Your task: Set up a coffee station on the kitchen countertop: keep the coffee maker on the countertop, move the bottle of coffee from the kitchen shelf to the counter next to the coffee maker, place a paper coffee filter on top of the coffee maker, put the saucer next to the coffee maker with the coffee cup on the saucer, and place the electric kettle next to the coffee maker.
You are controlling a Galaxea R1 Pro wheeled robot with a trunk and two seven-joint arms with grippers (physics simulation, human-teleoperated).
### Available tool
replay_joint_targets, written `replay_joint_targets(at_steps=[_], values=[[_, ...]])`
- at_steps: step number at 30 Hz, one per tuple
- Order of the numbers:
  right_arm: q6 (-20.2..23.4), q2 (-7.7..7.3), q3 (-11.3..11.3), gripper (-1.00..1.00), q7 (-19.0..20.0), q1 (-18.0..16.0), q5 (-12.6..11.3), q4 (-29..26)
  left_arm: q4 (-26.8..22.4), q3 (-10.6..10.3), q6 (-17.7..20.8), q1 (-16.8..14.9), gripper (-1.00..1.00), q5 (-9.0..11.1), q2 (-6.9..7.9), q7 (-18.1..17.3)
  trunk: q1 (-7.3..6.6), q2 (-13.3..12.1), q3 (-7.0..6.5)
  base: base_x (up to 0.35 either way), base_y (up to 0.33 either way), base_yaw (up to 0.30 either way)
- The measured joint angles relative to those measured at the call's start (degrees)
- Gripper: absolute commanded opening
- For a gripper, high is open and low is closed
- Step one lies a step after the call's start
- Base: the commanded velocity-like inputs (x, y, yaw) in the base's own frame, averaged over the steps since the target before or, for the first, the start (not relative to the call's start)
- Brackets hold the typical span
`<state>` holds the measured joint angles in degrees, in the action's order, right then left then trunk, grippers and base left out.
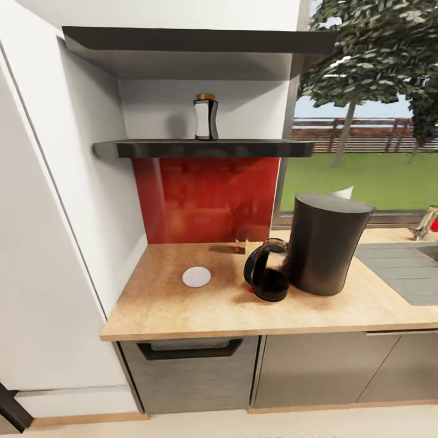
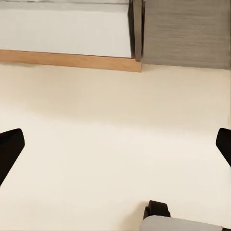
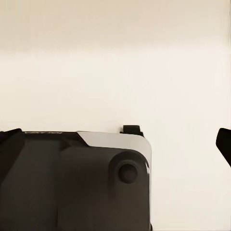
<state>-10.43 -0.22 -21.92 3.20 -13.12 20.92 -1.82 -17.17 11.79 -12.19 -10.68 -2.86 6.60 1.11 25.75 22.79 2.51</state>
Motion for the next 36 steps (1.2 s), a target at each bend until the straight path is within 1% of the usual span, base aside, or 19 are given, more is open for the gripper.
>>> replay_joint_targets(at_steps=[3,9,13,18,20,27,32,33,34,35,36], values=[[0.02,0.04,-0.02,1.0,0.01,0.0,0.0,0.0,-0.01,0.0,0.0,0.02,1.0,0.0,0.0,0.0,0.0,0.0,0.0,0.0,0.093,-0.265],[0.02,0.06,-0.14,1.0,0.02,0.0,0.0,0.01,0.06,0.18,0.01,0.08,1.0,0.09,0.05,0.0,0.0,0.0,0.0,0.0,0.258,-0.263],[0.04,0.06,-0.1,1.0,0.03,-0.01,0.02,0.02,1.38,0.4,0.11,0.22,1.0,-0.01,0.22,0.3,0.0,0.0,0.0,0.0,0.271,-0.095],[0.01,-0.09,0.0,1.0,0.08,-0.01,0.15,-0.03,4.24,0.51,0.18,3.25,1.0,-0.07,1.63,0.47,0.0,0.0,0.01,0.0,0.065,-0.01],[-0.01,-0.17,0.0,1.0,0.08,-0.01,0.17,-0.07,5.36,0.49,0.17,4.45,1.0,-0.08,1.92,0.47,0.0,0.0,0.01,0.0,0.01,-0.001],[0.03,-0.29,0.0,1.0,-0.01,-0.02,0.28,-0.71,11.68,0.31,0.3,7.62,1.0,-0.26,2.25,0.49,0.0,0.0,0.01,0.0,0.002,0.0],[0.01,-0.3,-0.13,1.0,-0.07,-0.02,0.19,-2.39,13.12,0.2,0.72,10.5,1.0,-0.35,2.36,0.47,0.0,0.01,0.02,0.0,0.0,-0.007],[0.08,-0.23,-0.32,1.0,-0.09,-0.02,-0.02,-3.04,13.37,0.21,1.17,11.88,1.0,-0.38,2.86,0.46,-0.01,0.02,-0.03,-0.005,0.006,-0.024],[0.08,-0.2,-0.33,1.0,-0.08,-0.02,-0.03,-3.57,13.37,0.17,1.23,12.16,1.0,-0.39,3.06,0.48,0.0,0.02,-0.08,-0.049,0.055,-0.01],[0.13,0.06,-0.21,1.0,-0.07,-0.02,0.12,-4.53,13.37,0.19,1.27,12.45,1.0,-0.39,3.62,0.51,0.0,0.01,-0.11,-0.193,0.166,-0.003],[0.15,0.23,-0.05,1.0,-0.01,-0.02,0.23,-5.17,13.5,0.25,1.6,12.6,1.0,-0.34,4.52,1.16,0.02,0.0,-0.11,-0.224,0.182,-0.002]])
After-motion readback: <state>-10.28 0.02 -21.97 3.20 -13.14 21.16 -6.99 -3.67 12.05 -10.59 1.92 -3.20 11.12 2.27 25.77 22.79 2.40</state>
